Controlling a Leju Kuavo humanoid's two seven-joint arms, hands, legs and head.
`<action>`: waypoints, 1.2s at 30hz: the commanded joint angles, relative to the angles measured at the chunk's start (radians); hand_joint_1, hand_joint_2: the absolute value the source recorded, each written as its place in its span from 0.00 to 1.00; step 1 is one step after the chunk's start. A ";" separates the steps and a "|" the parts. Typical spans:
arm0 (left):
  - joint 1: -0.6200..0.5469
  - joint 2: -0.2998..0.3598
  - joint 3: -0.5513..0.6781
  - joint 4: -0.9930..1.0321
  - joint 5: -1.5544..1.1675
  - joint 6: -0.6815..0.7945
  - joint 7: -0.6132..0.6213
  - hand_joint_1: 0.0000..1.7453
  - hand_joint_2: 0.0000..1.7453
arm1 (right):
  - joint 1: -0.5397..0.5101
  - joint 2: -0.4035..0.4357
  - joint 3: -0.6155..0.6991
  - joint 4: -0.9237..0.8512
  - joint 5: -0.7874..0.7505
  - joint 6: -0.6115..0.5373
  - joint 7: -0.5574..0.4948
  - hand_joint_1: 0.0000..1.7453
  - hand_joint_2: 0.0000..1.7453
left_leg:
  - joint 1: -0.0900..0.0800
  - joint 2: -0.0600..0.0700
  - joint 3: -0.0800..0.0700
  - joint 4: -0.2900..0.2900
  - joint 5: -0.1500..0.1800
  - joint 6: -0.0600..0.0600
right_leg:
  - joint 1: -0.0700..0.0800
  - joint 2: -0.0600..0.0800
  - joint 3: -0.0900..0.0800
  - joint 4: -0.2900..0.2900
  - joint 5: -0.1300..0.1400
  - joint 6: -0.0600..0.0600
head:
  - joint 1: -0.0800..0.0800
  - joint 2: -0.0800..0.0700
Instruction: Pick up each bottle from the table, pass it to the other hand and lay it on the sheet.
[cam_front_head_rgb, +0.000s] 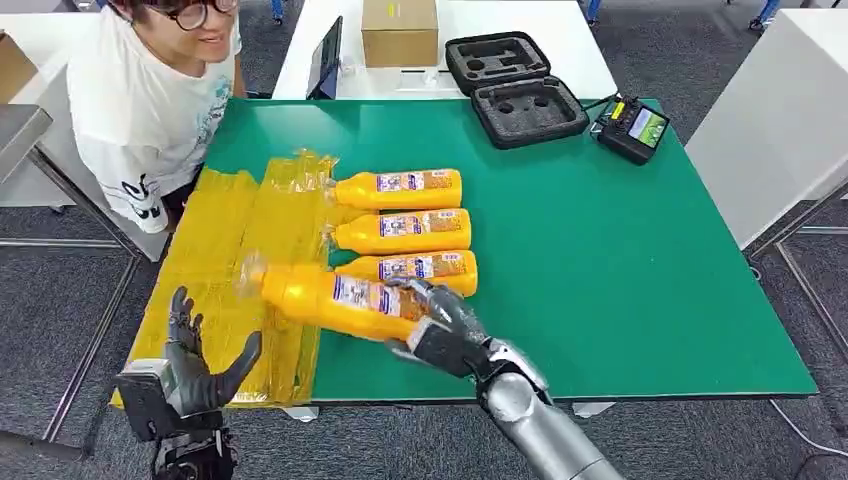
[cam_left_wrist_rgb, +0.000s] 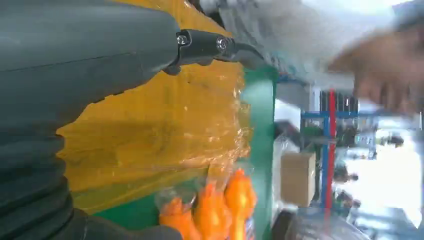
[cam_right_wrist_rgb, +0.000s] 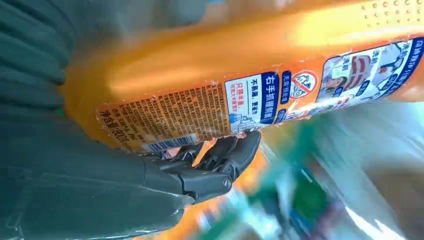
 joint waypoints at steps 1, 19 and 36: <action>0.019 -0.051 0.105 -0.046 0.148 0.000 -0.015 0.00 1.00 | 0.102 0.086 -0.163 -0.170 -0.169 -0.137 -0.134 1.00 1.00 | 0.000 -0.001 0.004 0.001 -0.003 -0.001 | 0.000 0.000 0.004 0.000 -0.003 -0.001 | 0.000 0.000; -0.022 0.054 -0.157 0.043 0.182 -0.347 0.123 0.00 1.00 | 0.055 0.111 -0.135 0.087 -0.175 -0.078 -0.132 1.00 1.00 | 0.000 -0.001 0.005 -0.002 -0.001 -0.001 | 0.000 0.000 0.005 -0.002 -0.001 -0.001 | -0.001 0.000; -0.139 0.094 -0.273 0.209 0.280 -0.524 0.192 0.00 1.00 | -0.004 0.161 0.063 0.252 -0.107 0.031 -0.146 1.00 1.00 | 0.000 0.000 0.005 -0.001 -0.001 -0.001 | 0.001 0.001 0.005 -0.001 -0.001 -0.001 | -0.001 0.000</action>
